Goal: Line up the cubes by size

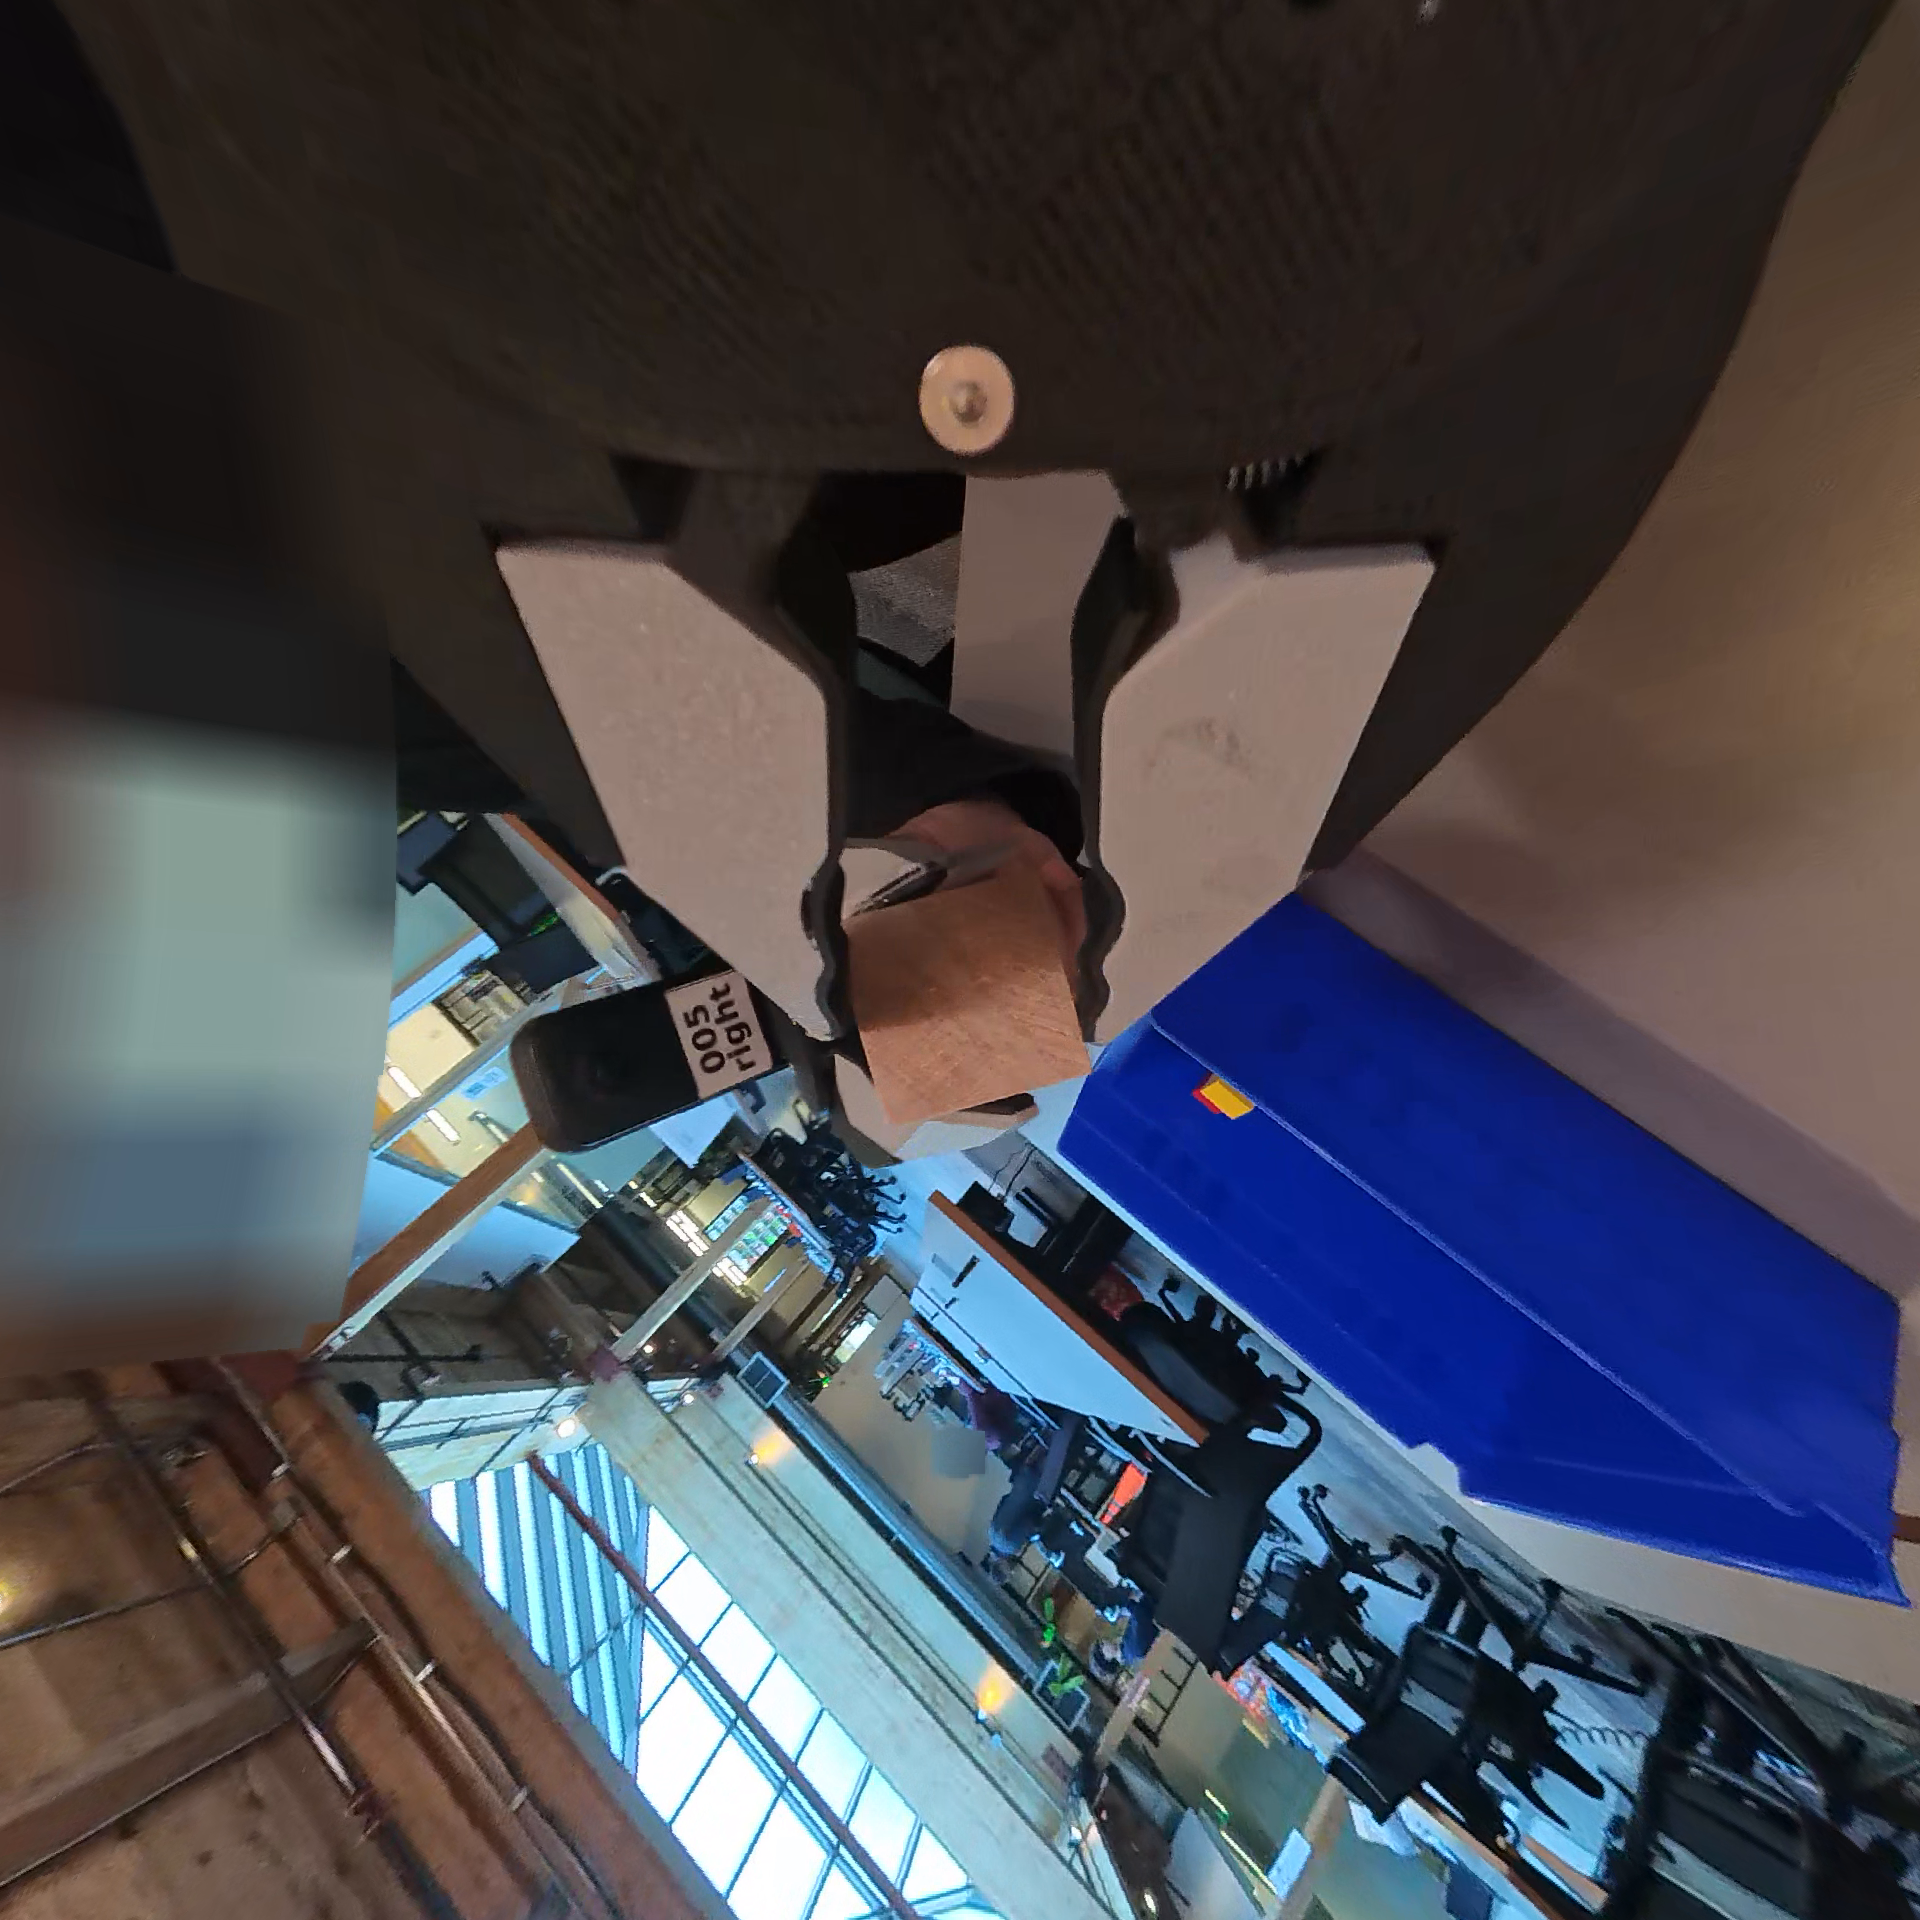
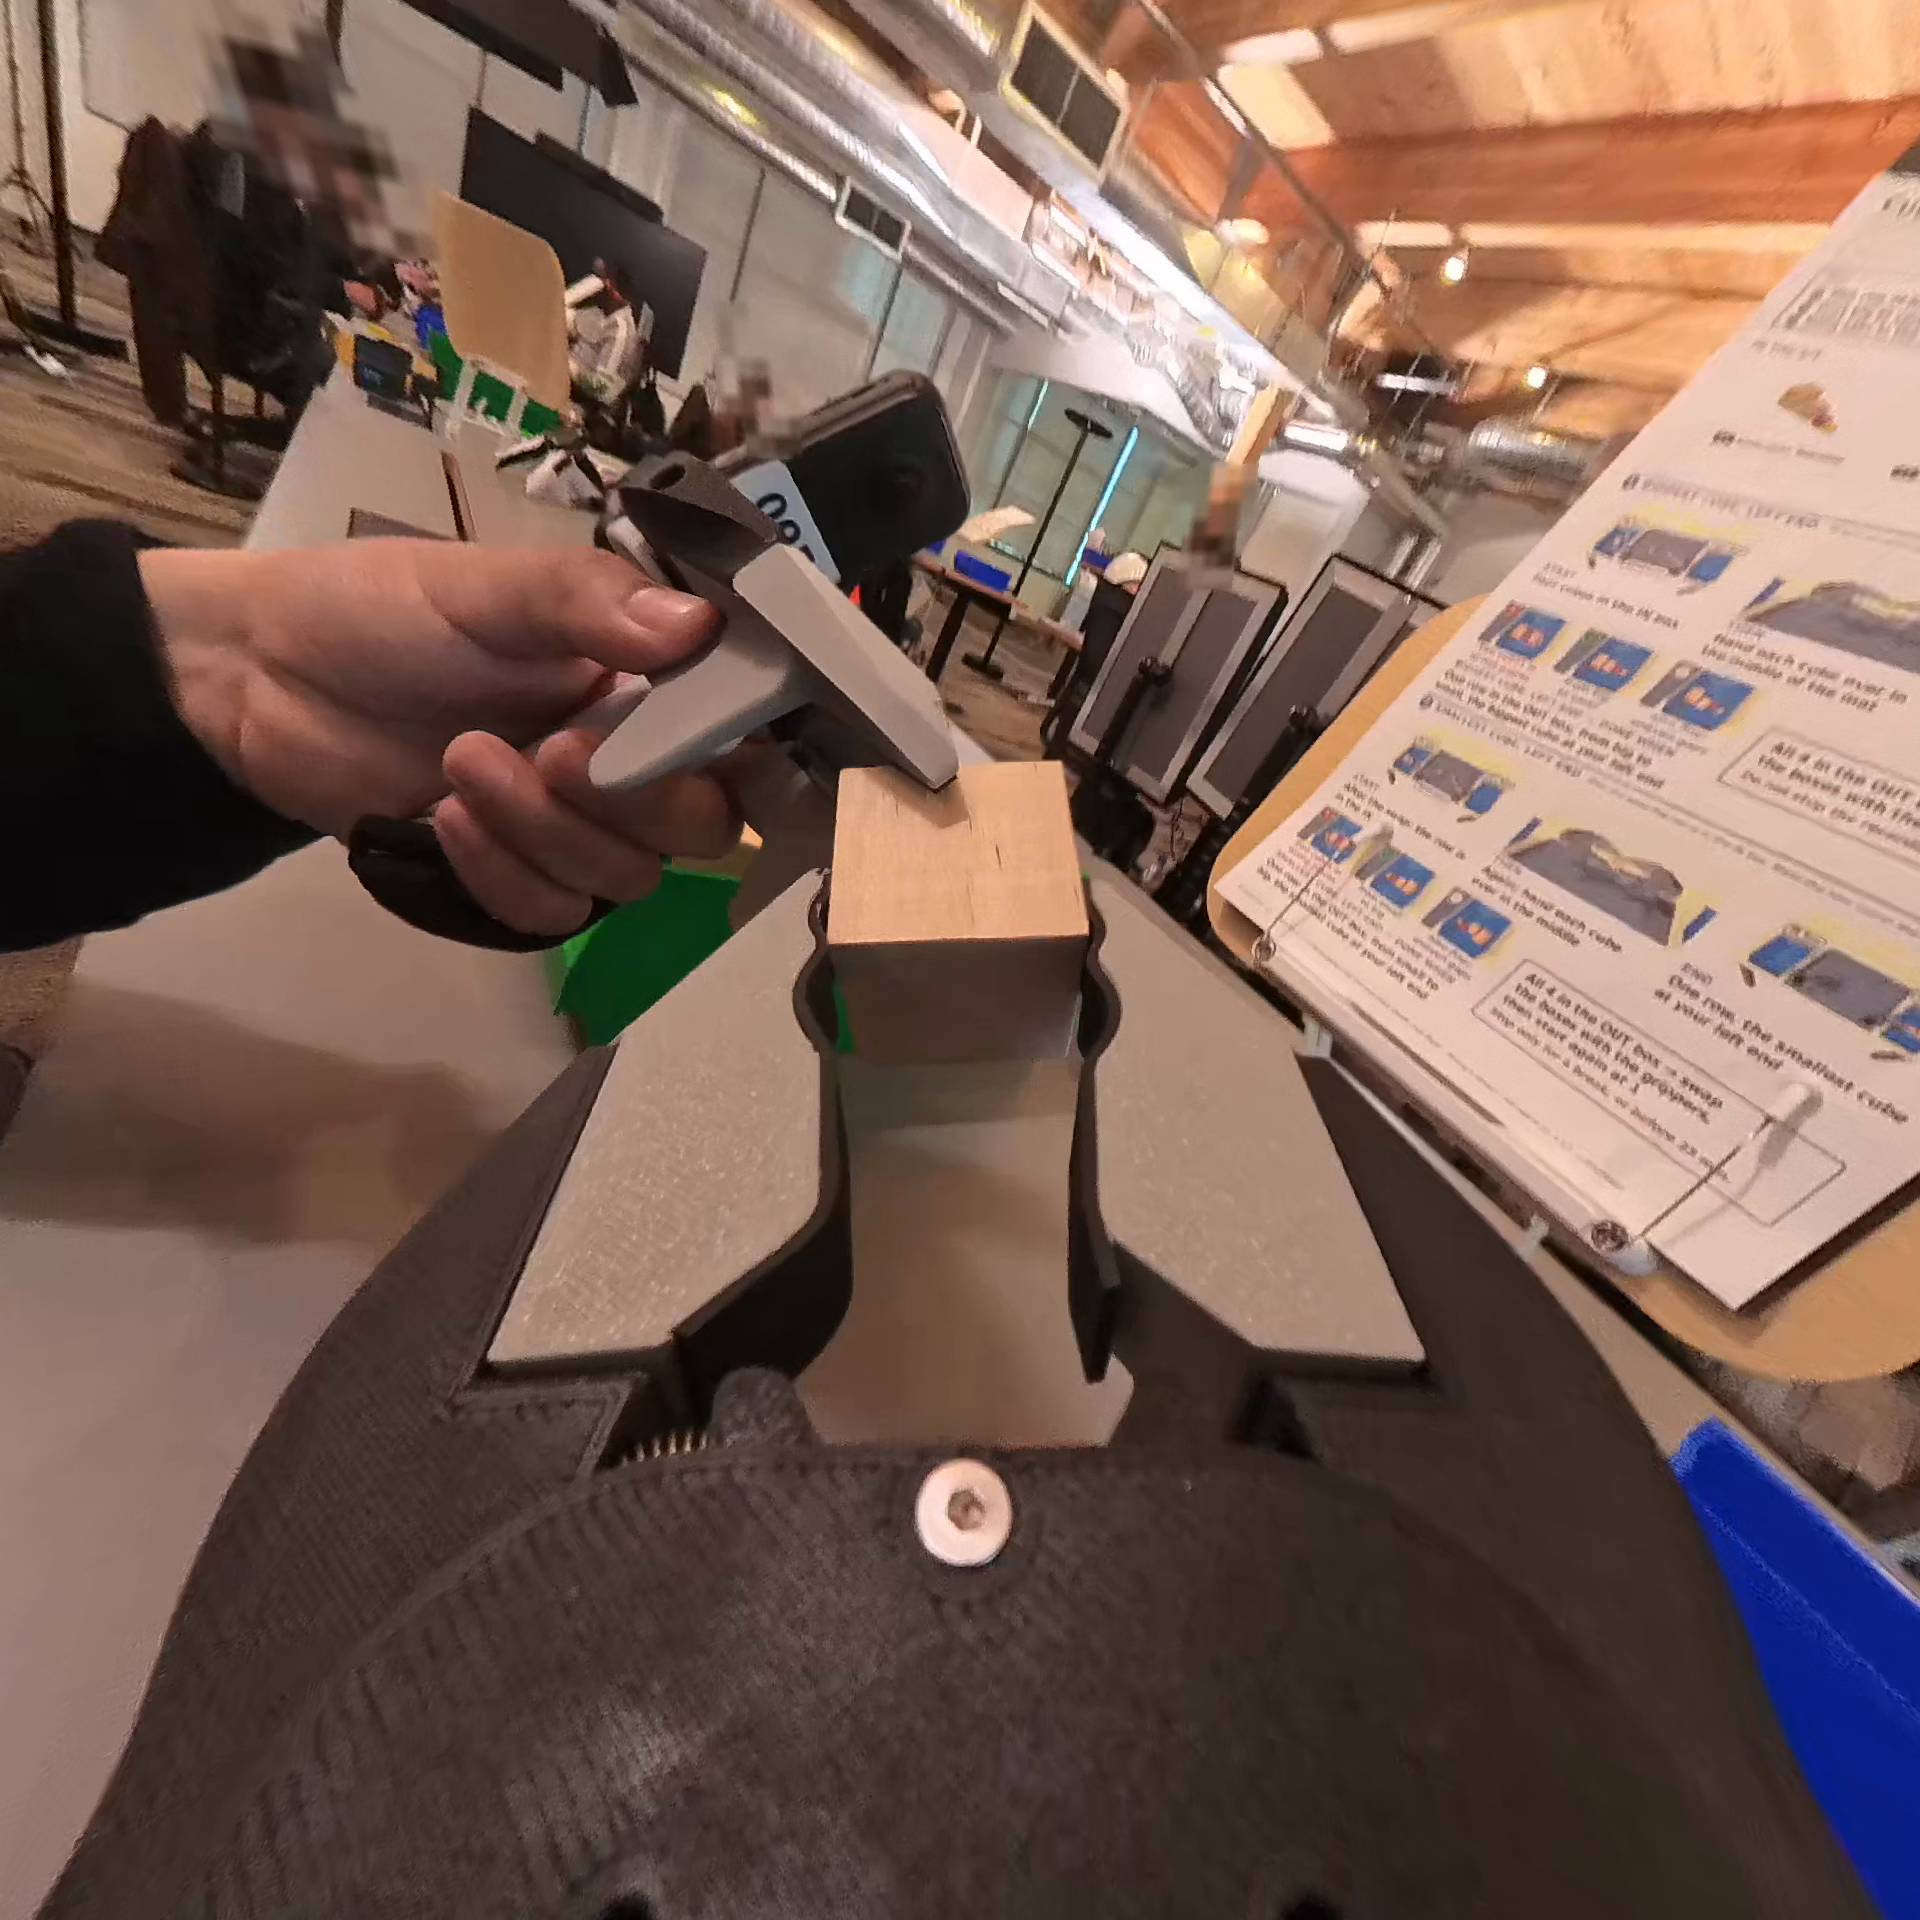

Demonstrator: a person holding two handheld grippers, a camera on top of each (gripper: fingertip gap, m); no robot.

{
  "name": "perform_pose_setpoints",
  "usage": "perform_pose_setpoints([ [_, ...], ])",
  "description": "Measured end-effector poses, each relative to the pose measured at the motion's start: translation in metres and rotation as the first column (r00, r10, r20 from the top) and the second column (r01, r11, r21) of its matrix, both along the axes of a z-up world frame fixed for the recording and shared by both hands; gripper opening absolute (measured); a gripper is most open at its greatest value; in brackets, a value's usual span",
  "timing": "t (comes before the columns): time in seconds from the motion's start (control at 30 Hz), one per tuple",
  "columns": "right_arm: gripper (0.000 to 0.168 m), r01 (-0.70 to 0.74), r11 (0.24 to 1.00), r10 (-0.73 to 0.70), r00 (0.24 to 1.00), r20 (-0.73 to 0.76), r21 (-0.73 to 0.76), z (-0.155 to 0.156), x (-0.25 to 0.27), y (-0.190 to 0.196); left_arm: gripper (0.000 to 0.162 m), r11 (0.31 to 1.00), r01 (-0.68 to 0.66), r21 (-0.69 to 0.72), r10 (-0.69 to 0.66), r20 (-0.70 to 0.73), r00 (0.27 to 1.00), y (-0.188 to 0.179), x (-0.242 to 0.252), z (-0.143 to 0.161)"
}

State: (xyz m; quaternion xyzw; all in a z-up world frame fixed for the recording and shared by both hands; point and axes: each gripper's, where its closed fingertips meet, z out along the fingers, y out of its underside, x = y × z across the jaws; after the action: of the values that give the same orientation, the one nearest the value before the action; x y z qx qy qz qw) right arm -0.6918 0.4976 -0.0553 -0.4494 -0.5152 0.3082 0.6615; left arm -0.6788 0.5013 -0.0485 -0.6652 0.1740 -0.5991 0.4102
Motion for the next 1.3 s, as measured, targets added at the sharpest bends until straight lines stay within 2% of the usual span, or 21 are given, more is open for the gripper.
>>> perform_pose_setpoints([
  [0.07, 0.043, 0.044, 0.999, -0.043, 0.999, 0.032, -0.032, 0.002, 0.006, 0.008, 0.042, 1.000, -0.020, -0.011, 0.020, 0.018, 1.000, 0.007, -0.002, 0.000],
  [0.13, 0.042, 0.098, 0.993, -0.094, 0.994, 0.062, -0.059, 0.011, 0.022, 0.017, 0.058, 0.994, -0.111, 0.002, 0.111, 0.008, 0.994, 0.021, -0.011, 0.002],
  [0.2, 0.043, 0.171, 0.980, -0.158, 0.980, 0.123, -0.105, 0.022, 0.051, 0.035, 0.063, 0.978, -0.195, 0.074, 0.201, -0.085, 0.976, 0.031, -0.017, -0.003],
  [0.27, 0.043, 0.290, 0.934, -0.228, 0.933, 0.280, -0.207, 0.020, 0.088, 0.064, 0.062, 0.952, -0.248, 0.181, 0.290, -0.259, 0.921, 0.040, -0.018, -0.021],
  [0.33, 0.043, 0.421, 0.830, -0.233, 0.858, 0.458, -0.365, 0.005, 0.128, 0.092, 0.058, 0.938, -0.228, 0.263, 0.321, -0.401, 0.858, 0.043, -0.010, -0.043],
  [0.43, 0.042, 0.583, 0.609, -0.139, 0.746, 0.652, -0.538, -0.035, 0.174, 0.118, 0.052, 0.933, -0.175, 0.314, 0.318, -0.495, 0.809, 0.047, 0.005, -0.068],
  [0.53, 0.043, 0.739, 0.397, -0.026, 0.601, 0.799, -0.544, -0.091, 0.204, 0.127, 0.050, 0.915, -0.183, 0.359, 0.371, -0.572, 0.732, 0.058, 0.008, -0.092],
  [0.63, 0.043, 0.842, 0.267, 0.035, 0.478, 0.878, -0.469, -0.134, 0.220, 0.130, 0.046, 0.892, -0.146, 0.428, 0.413, -0.638, 0.649, 0.062, 0.009, -0.106],
  [0.73, 0.043, 0.914, 0.213, 0.039, 0.345, 0.938, -0.345, -0.160, 0.237, 0.137, 0.045, 0.881, -0.122, 0.457, 0.438, -0.692, 0.574, 0.064, 0.003, -0.118],
  [0.83, 0.044, 0.933, 0.148, 0.063, 0.323, 0.944, -0.328, -0.175, 0.241, 0.137, 0.044, 0.831, -0.134, 0.540, 0.534, -0.705, 0.466, 0.071, -0.015, -0.118],
  [0.87, 0.044, 0.939, 0.136, 0.056, 0.310, 0.949, -0.315, -0.178, 0.243, 0.138, 0.044, 0.827, -0.139, 0.545, 0.543, -0.708, 0.452, 0.072, -0.018, -0.119],
  [0.97, 0.045, 0.946, 0.092, 0.069, 0.306, 0.950, -0.311, -0.184, 0.244, 0.136, 0.044, 0.855, -0.135, 0.500, 0.494, -0.710, 0.502, 0.067, -0.010, -0.122],
  [1.07, 0.044, 0.951, 0.094, 0.058, 0.290, 0.955, -0.294, -0.184, 0.244, 0.138, 0.044, 0.846, -0.129, 0.517, 0.509, -0.712, 0.483, 0.067, -0.010, -0.122],
  [1.2, 0.044, 0.967, 0.173, 0.008, 0.191, 0.982, -0.189, -0.176, 0.250, 0.141, 0.044, 0.847, -0.128, 0.515, 0.514, -0.734, 0.444, 0.070, -0.013, -0.128],
  [1.3, 0.064, 0.965, 0.172, 0.026, 0.198, 0.980, -0.199, -0.175, 0.247, 0.136, 0.044, 0.852, -0.132, 0.506, 0.505, -0.733, 0.456, 0.070, -0.012, -0.129],
])
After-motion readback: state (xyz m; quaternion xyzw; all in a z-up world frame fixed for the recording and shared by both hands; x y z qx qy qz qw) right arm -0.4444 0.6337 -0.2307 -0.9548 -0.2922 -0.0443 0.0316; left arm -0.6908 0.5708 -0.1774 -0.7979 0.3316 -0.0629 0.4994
